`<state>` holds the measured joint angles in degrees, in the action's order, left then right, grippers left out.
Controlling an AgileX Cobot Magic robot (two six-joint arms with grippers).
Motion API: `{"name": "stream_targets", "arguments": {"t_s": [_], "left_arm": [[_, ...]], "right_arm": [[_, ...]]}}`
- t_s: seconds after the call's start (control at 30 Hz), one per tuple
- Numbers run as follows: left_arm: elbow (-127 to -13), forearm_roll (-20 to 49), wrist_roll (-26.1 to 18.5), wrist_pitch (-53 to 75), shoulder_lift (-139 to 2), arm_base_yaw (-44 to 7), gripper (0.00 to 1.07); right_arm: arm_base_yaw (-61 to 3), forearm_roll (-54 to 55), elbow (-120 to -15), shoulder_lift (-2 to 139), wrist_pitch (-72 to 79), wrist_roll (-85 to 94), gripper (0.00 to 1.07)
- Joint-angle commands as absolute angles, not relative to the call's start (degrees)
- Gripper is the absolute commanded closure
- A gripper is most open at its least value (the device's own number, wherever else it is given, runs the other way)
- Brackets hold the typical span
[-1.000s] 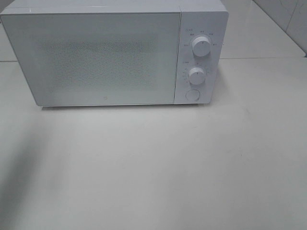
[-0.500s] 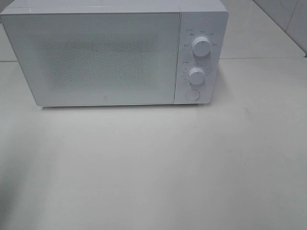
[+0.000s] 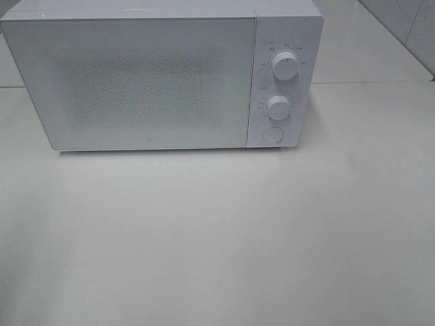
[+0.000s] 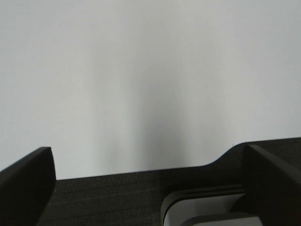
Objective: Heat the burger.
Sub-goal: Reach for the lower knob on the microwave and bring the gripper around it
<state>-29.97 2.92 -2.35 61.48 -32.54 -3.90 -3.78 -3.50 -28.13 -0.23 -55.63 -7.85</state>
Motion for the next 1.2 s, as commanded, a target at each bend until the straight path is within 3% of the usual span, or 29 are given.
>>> {"name": "stream_targets", "arguments": {"t_s": [0.03,0.27,0.53,0.77,1.2], "left_arm": [[-29.68,2.98,-2.58,61.31,-30.25,-3.67,0.06],[-29.68,7.68,-2.58,61.13,-21.60,-3.67,0.06],[-29.68,6.76,-2.58,61.13,-13.75,-3.67,0.06],[-29.68,6.53,-2.58,61.13,-4.87,1.78,0.06],[-29.56,6.53,-2.58,61.19,1.55,1.83,0.06]], "right_arm": [[-3.50,-3.50,-28.07,-1.78,-55.18,-7.56,0.31],[-3.50,-3.50,-28.07,-1.78,-55.18,-7.56,0.31],[-3.50,-3.50,-28.07,-1.78,-55.18,-7.56,0.31],[-3.50,-3.50,-28.07,-1.78,-55.18,-7.56,0.31],[-3.50,-3.50,-28.07,-1.72,-55.18,-7.56,0.31]]}}
